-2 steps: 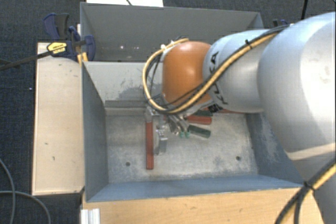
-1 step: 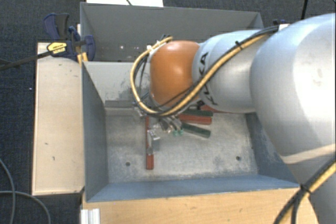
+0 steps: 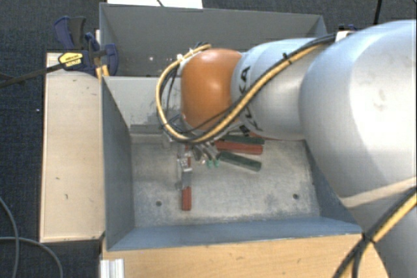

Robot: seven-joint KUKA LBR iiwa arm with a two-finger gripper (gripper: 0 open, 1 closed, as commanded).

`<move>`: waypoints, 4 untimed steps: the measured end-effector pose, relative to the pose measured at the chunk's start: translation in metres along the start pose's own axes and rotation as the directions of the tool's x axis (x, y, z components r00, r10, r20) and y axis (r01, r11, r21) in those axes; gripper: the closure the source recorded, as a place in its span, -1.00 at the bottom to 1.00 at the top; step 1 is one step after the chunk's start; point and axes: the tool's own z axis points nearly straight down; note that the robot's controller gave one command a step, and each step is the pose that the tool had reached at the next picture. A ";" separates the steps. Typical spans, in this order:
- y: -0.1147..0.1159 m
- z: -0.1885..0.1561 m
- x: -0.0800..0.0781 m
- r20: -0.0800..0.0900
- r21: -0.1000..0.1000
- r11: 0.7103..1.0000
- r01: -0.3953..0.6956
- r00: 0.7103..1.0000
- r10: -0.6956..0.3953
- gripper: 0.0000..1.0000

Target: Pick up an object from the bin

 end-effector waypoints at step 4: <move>-0.035 -0.018 0.003 0.003 0.002 0.844 0.536 0.844 -0.536 -1.00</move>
Offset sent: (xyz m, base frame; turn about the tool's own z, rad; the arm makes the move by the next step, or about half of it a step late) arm -0.0799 -0.0228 0.0154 -0.3054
